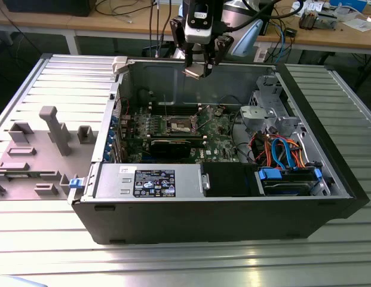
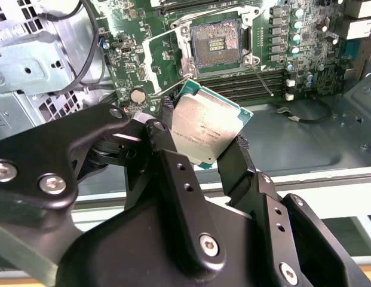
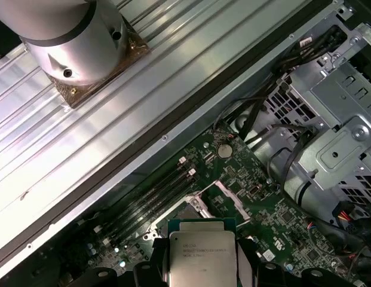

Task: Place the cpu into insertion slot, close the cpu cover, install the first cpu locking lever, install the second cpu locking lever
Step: 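Place the cpu into insertion slot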

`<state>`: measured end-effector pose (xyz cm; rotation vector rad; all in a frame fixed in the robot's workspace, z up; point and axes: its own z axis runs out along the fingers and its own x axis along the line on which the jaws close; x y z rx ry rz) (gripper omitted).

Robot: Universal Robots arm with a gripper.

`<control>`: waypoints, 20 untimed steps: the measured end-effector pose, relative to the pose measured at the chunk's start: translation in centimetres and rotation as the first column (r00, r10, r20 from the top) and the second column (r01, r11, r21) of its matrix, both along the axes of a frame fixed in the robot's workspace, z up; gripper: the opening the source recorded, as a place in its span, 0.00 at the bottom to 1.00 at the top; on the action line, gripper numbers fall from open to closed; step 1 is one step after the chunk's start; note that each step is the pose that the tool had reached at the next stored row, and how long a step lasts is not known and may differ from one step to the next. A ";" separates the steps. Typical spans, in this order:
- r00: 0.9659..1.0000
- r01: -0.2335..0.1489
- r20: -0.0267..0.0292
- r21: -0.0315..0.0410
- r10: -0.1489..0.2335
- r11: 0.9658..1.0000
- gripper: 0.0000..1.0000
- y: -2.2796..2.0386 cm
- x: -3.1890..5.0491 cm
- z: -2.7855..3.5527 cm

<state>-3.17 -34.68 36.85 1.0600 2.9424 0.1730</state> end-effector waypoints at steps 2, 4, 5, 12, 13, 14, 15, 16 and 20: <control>1.000 0.010 -0.001 0.000 -0.010 1.000 0.55 0.00 -0.01 -0.01; 1.000 0.019 -0.001 0.000 -0.019 1.000 0.55 0.00 -0.05 -0.03; 1.000 0.023 -0.001 0.000 -0.023 1.000 0.55 0.00 -0.05 -0.03; 0.999 0.044 -0.001 0.000 -0.044 0.999 0.55 0.00 -0.20 -0.04; 0.999 0.046 -0.001 0.000 -0.046 0.999 0.55 0.00 -0.21 -0.04; 0.999 0.047 -0.001 0.000 -0.047 0.999 0.55 0.00 -0.21 -0.04; 0.999 0.048 -0.001 0.000 -0.048 0.999 0.55 0.00 -0.22 -0.04; 0.999 0.049 -0.001 0.000 -0.049 0.999 0.55 0.00 -0.24 -0.04; 0.999 0.050 -0.001 0.000 -0.050 0.999 0.55 0.00 -0.24 -0.04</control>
